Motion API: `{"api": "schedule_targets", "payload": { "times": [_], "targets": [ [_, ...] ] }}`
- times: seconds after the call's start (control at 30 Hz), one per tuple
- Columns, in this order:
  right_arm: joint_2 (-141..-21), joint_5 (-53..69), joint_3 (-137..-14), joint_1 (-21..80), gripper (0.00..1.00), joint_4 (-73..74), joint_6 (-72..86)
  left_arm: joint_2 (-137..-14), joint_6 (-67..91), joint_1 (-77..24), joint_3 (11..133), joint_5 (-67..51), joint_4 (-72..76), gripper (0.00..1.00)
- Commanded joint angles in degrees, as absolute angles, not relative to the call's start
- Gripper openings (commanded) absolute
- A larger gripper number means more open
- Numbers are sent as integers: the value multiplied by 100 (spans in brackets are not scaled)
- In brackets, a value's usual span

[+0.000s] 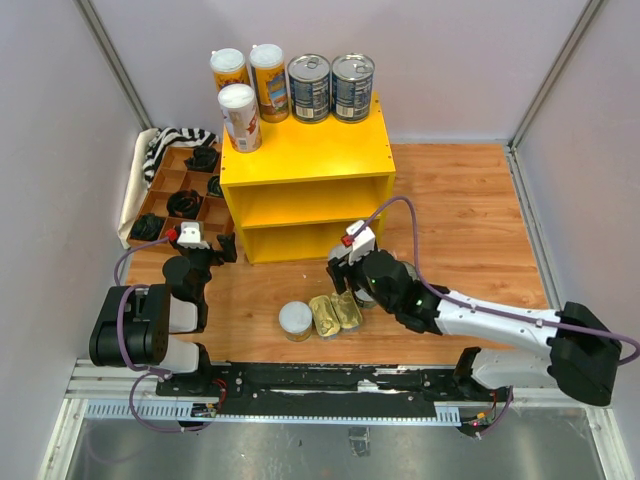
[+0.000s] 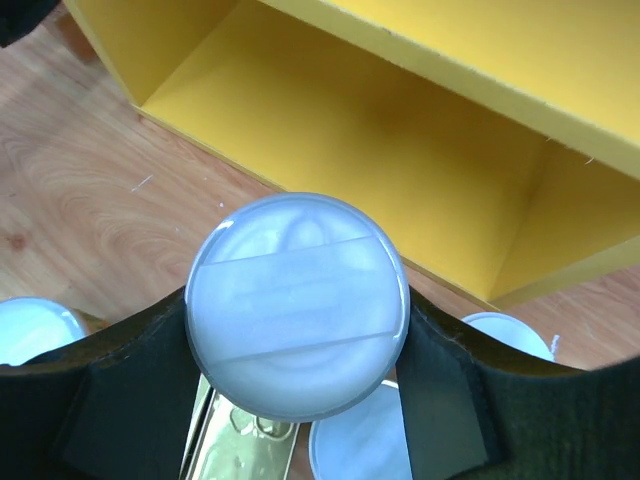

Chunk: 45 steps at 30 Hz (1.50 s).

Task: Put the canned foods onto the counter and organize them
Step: Pick up the canned food from the center of the board, then place the canned food on the counter.

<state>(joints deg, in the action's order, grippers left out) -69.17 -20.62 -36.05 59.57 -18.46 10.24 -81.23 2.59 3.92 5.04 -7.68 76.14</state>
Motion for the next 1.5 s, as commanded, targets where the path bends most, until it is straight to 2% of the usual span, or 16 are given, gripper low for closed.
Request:
{"api": "schedule_targets", "payload": {
  "times": [0.0,0.23,0.47,0.7,1.17,1.47],
  "targets": [
    [-6306,-2001,-4285,6183,1,-1608,586,-8156,186,367,564,-799,7712,100],
    [-6018,-1119,-5777,6292,1,-255,322,-8154,185,369,565,-800,7715,100],
    [-6418,-570,-7527,6293,1,807,34,-8154,186,363,564,-798,7710,100],
    [-7229,-558,-9504,6280,1,1603,-492,-8156,189,361,570,-798,7709,100],
    [-9485,-393,-13175,5522,1,2972,-931,-8156,191,369,567,-802,7712,100],
    [-10394,641,-14169,4589,0,2988,-289,-8156,187,361,564,-800,7713,100]
  ]
}}
